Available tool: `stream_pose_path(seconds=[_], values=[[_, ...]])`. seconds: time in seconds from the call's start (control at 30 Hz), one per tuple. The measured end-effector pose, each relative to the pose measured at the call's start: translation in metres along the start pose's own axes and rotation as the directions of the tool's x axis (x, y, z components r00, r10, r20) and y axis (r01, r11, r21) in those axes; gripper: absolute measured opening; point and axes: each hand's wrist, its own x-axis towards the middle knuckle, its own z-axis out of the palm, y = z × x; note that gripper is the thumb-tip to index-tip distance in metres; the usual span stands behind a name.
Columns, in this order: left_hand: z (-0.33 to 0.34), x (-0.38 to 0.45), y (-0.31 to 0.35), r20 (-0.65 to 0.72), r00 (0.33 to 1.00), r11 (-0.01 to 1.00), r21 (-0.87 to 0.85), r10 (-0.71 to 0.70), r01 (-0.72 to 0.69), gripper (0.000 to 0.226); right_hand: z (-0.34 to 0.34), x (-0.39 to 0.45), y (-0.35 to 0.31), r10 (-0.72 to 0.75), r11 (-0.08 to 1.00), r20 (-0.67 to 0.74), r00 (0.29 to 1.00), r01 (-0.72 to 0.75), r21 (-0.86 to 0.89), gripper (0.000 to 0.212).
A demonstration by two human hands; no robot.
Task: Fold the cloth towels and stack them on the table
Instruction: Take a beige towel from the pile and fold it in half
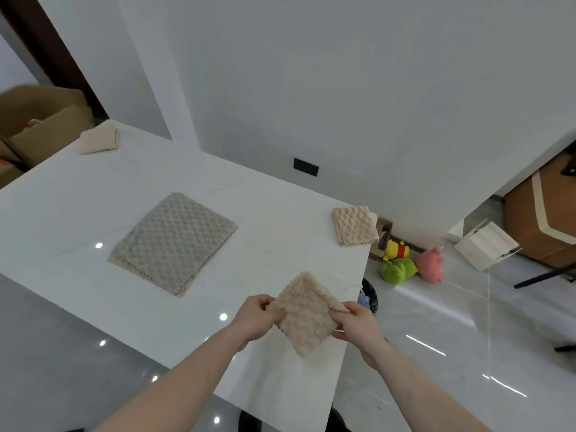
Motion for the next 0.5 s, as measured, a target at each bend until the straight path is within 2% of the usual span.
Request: stream_pose_path(seconds=[0.1, 0.33, 0.5], values=[[0.019, 0.024, 0.016, -0.096, 0.995, 0.998, -0.067, -0.020, 0.014, 0.023, -0.025, 0.028, -0.001, 0.054, 0.998, 0.016, 0.998, -0.053, -0.046, 0.018], [0.067, 0.078, 0.048, -0.211, 0.977, 0.996, 0.074, -0.034, 0.051, 0.013, -0.073, 0.107, -0.001, 0.091, 0.970, 0.043, 0.995, -0.079, -0.228, 0.015], [0.095, 0.112, 0.054, -0.285, 0.957, 0.986, 0.135, -0.052, 0.094, 0.012, -0.089, 0.144, -0.002, 0.093, 0.937, 0.056, 0.994, -0.069, -0.341, 0.025]])
